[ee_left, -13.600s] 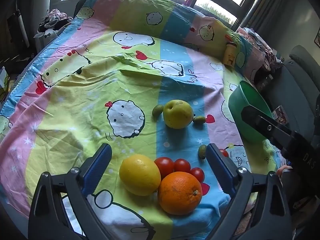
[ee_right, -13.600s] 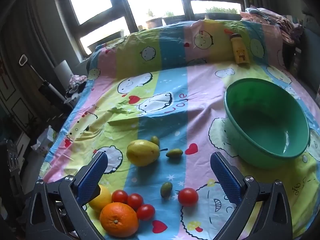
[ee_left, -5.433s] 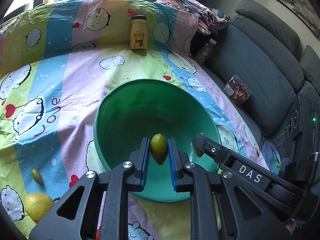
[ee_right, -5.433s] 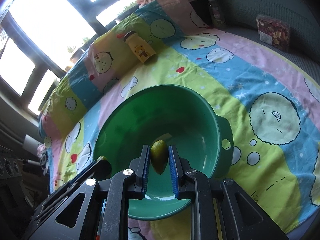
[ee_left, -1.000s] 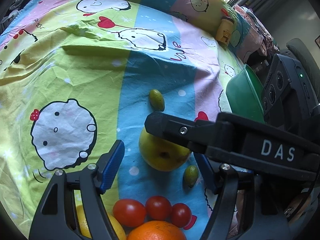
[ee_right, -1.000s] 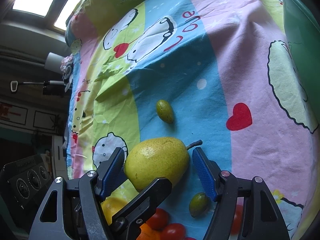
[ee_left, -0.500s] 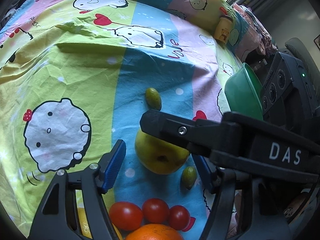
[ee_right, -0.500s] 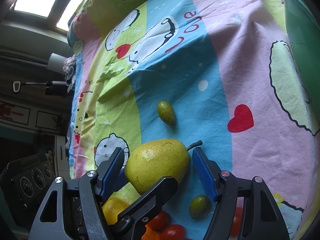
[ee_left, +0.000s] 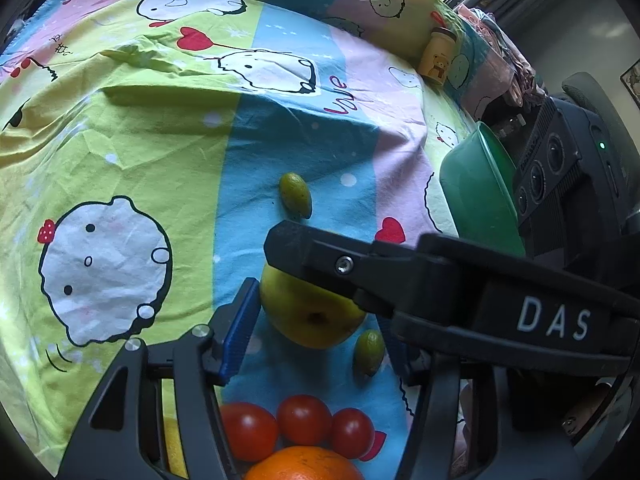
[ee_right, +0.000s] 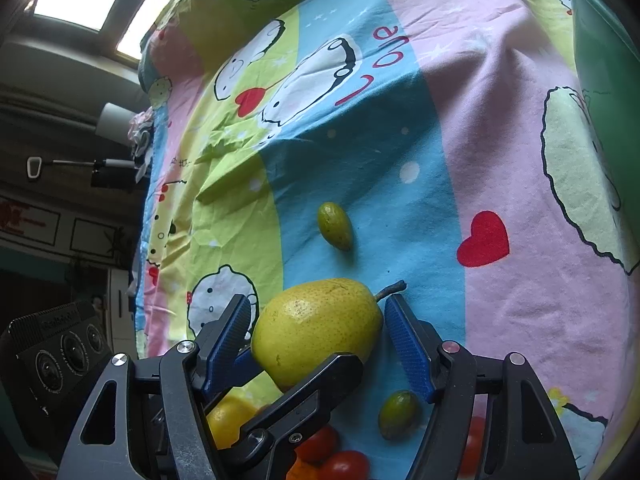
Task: Organize fruits
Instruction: 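Lift the yellow pear off the sheet with the right tool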
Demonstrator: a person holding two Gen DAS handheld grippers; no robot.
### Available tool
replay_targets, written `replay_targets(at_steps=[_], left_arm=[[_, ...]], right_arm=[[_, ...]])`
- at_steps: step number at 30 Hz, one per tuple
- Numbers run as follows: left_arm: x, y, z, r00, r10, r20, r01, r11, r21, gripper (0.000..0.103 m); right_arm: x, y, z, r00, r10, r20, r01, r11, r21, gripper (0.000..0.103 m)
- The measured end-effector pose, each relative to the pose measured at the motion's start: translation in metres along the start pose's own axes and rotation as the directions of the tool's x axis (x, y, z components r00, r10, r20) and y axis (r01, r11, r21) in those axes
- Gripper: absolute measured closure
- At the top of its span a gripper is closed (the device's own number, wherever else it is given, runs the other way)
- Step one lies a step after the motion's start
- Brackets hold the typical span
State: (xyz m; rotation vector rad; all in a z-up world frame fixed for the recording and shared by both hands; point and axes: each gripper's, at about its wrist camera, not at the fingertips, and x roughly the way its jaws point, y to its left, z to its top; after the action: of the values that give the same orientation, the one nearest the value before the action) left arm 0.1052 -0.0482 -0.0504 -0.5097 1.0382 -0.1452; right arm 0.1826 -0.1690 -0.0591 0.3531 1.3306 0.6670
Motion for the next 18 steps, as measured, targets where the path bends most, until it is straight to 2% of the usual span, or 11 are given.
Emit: replay_targets(at_steps=[10, 18], left_arm=[[-0.004, -0.0008, -0.0019, 1.0, 0.006, 0.013, -0.006, 1.0, 0.002, 0.047], [-0.0098, -0.0056, -0.0022, 0.999, -0.007, 0.037, 0.006, 1.0, 0.019, 0.047]], right_arm=[[0.0008, 0.0015, -0.0007, 1.0, 0.014, -0.017, -0.014, 1.0, 0.0, 0.032], [-0.0074, 0.0088, -0.0033, 1.0, 0.005, 0.012, -0.005, 0.999, -0.033, 0.032]])
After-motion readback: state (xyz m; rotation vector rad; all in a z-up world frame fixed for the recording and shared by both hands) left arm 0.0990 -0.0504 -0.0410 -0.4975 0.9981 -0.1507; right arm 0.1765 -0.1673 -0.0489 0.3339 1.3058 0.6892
